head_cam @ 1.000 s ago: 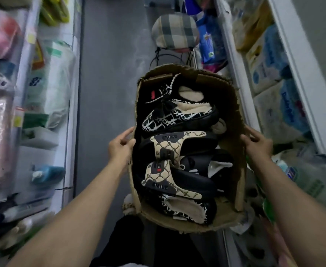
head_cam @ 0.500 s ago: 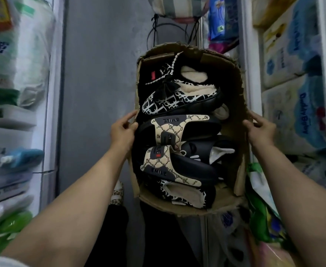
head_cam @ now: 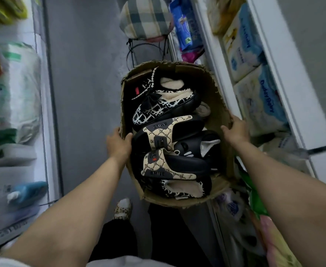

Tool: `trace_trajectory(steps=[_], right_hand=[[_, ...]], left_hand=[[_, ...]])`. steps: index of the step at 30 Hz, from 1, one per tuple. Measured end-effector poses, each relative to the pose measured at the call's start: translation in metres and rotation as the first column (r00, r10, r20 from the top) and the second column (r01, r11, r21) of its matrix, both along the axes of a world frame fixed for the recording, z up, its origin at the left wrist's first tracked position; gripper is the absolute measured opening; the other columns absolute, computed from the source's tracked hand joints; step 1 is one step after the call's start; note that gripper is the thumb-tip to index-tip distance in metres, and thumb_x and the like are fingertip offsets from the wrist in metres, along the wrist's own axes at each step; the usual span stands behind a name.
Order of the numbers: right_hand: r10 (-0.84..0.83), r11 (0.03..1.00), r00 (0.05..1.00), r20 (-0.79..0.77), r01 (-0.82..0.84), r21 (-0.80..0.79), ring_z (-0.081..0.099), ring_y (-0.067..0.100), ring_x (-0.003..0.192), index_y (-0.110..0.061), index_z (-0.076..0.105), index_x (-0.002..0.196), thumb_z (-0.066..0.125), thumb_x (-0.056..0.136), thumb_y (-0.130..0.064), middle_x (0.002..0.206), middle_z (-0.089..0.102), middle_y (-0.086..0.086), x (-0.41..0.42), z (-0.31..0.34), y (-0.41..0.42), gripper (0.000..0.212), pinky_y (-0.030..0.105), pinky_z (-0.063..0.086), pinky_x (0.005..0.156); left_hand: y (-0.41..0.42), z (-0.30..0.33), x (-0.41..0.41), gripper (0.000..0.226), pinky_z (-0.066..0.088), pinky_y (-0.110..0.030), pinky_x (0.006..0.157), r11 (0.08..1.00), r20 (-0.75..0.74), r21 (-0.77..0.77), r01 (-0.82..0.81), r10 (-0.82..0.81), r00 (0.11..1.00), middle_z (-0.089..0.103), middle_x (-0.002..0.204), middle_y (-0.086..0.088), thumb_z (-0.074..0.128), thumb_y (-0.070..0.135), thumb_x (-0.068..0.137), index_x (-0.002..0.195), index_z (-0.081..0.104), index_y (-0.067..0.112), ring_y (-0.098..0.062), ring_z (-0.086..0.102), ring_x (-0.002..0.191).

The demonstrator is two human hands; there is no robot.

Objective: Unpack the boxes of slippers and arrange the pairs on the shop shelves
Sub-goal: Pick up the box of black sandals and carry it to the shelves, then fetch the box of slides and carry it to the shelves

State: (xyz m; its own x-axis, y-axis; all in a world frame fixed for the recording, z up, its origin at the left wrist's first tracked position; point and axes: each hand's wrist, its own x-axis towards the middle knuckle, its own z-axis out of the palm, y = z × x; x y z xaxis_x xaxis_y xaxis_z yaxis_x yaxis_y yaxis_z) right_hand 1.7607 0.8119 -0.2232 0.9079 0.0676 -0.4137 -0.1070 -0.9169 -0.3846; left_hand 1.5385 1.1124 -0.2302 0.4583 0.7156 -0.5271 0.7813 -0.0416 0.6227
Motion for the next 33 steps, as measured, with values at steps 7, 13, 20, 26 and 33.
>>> trace_trajectory(steps=[7,13,20,26,33], right_hand=[[0.236,0.951,0.971,0.037,-0.223,-0.213,0.047,0.036,0.131,-0.02,0.047,0.146,0.057,0.099,-0.036,0.144,0.048,0.015,-0.078,0.098,-0.013,0.051,0.043,0.046,0.103],[0.101,0.968,0.967,0.234,-0.041,-0.247,0.042,0.031,0.137,-0.023,0.047,0.148,0.052,0.1,-0.041,0.148,0.047,0.01,-0.173,0.215,-0.055,0.051,0.043,0.042,0.107],[-0.117,0.915,0.888,0.444,0.27,-0.3,0.042,0.03,0.137,-0.022,0.049,0.146,0.05,0.101,-0.045,0.149,0.048,0.008,-0.314,0.34,-0.136,0.051,0.042,0.038,0.111],[-0.286,0.824,0.745,0.603,0.513,-0.242,0.044,0.03,0.137,-0.023,0.051,0.145,0.053,0.1,-0.042,0.147,0.05,0.01,-0.471,0.401,-0.196,0.049,0.042,0.037,0.113],[-0.444,0.638,0.555,0.704,0.747,-0.187,0.047,0.028,0.134,-0.022,0.055,0.142,0.053,0.1,-0.044,0.144,0.053,0.007,-0.675,0.421,-0.249,0.048,0.045,0.039,0.112]], left_hand=[[-0.027,0.094,0.036,0.065,0.037,-0.045,0.111,0.711,-0.085,0.172,0.681,-0.678,0.73,0.042,0.145,-0.016,0.066,0.04,0.093,0.149,0.043,0.016,-0.035,0.042,0.135],[-0.082,0.211,0.052,0.064,0.043,-0.046,0.106,0.184,-0.084,0.449,0.874,-0.966,0.246,0.043,0.142,-0.009,0.07,0.039,0.089,0.146,0.046,0.024,-0.032,0.044,0.131],[-0.192,0.336,0.006,0.065,0.043,-0.042,0.106,-0.193,-0.062,0.686,0.701,-0.976,-0.208,0.048,0.14,-0.009,0.075,0.037,0.086,0.144,0.049,0.023,-0.032,0.049,0.127],[-0.289,0.39,-0.08,0.066,0.041,-0.042,0.105,-0.315,-0.031,0.785,0.533,-0.88,-0.474,0.047,0.14,-0.008,0.069,0.042,0.089,0.147,0.044,0.022,-0.028,0.045,0.13],[-0.4,0.414,-0.233,0.062,0.045,-0.042,0.102,-0.388,-0.041,0.858,0.336,-0.705,-0.708,0.048,0.141,-0.005,0.063,0.046,0.093,0.148,0.043,0.023,-0.027,0.048,0.128]])
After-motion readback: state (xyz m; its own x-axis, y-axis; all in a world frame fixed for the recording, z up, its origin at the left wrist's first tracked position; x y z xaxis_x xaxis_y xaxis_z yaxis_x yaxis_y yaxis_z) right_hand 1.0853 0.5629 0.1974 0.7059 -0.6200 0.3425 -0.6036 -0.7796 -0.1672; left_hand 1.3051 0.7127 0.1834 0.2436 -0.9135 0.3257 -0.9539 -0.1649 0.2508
